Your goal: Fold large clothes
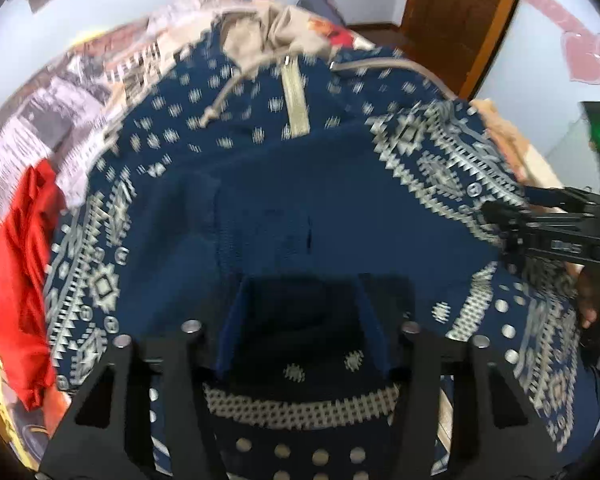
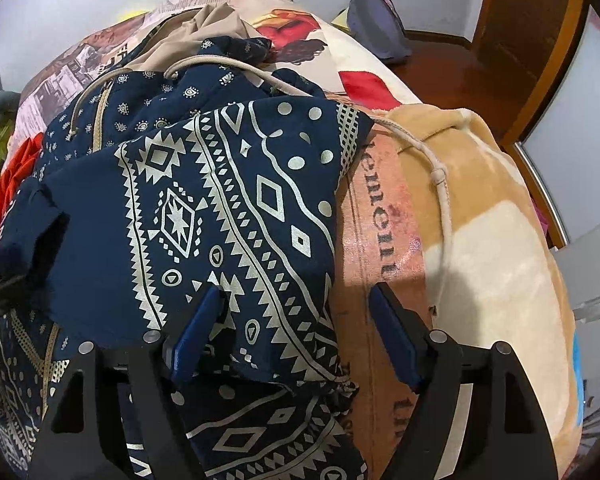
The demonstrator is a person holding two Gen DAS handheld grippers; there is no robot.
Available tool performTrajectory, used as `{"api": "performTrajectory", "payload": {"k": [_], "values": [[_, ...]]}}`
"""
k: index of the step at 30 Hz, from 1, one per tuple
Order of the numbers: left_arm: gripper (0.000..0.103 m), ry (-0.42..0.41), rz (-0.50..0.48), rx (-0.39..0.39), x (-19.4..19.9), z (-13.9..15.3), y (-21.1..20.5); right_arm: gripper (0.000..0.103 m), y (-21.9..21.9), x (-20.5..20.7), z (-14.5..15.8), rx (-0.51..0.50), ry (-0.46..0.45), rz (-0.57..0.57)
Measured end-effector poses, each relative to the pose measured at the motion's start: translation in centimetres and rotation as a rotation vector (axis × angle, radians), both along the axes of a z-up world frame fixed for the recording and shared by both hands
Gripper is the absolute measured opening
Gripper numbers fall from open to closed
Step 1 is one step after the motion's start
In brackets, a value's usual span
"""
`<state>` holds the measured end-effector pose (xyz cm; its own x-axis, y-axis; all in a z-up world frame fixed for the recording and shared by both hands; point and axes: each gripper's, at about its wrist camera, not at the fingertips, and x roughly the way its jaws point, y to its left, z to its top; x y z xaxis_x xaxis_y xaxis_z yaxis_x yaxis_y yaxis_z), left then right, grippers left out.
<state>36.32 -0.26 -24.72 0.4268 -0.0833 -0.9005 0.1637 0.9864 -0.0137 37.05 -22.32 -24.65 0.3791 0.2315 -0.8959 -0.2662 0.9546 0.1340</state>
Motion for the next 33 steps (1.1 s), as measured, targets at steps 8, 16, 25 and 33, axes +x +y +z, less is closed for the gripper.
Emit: {"api": "performTrajectory", "payload": {"k": [8, 16, 25, 33], "values": [[0.011, -0.065, 0.066, -0.034, -0.4, 1.3, 2.3, 0.075, -0.3, 0.0, -0.1, 0.024, -0.001, 0.005], [0.009, -0.197, 0.2, -0.153, -3.0, 7.8, 10.1, 0.075, -0.3, -0.1, -0.1, 0.016, -0.001, 0.008], [0.006, -0.178, 0.398, -0.175, -5.1, 6.4, 19.0, 0.075, 0.4, 0.0, 0.1, -0.021, -0.001, 0.003], [0.004, -0.059, 0.508, -0.118, -6.6, 1.5, 23.0, 0.075, 0.9, 0.1, 0.2, -0.052, 0.009, -0.017]]}}
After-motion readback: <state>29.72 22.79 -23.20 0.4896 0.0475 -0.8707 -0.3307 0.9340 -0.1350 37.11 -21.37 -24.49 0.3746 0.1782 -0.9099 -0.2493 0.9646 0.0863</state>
